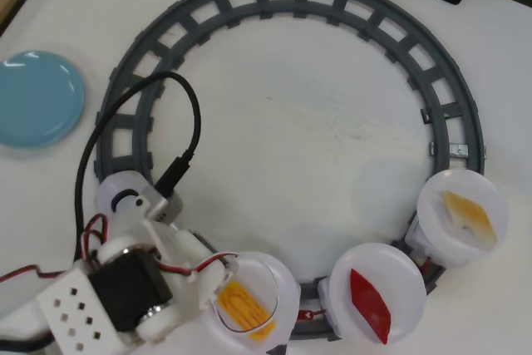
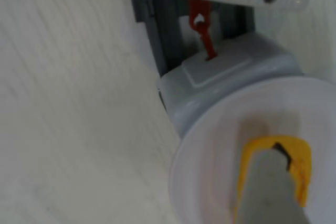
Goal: Pick up the sushi from the Shinkansen and put it on the blue dish
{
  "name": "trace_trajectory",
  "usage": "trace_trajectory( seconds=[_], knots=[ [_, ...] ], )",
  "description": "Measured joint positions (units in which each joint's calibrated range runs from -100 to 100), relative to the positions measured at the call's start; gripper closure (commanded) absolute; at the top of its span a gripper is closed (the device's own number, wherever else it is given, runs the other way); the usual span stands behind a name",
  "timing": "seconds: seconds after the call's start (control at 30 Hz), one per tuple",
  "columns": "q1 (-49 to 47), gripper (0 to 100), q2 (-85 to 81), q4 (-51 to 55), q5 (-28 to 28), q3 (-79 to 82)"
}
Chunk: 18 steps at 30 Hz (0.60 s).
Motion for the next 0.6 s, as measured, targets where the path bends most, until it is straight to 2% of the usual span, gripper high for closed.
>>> trace_trajectory(
  seconds=[0.47,0.6],
  knots=[
    [2.7,77,0.08,-5.63,0.83,11.07],
    [2.78,79,0.08,-6.3,0.98,11.44]
  ],
)
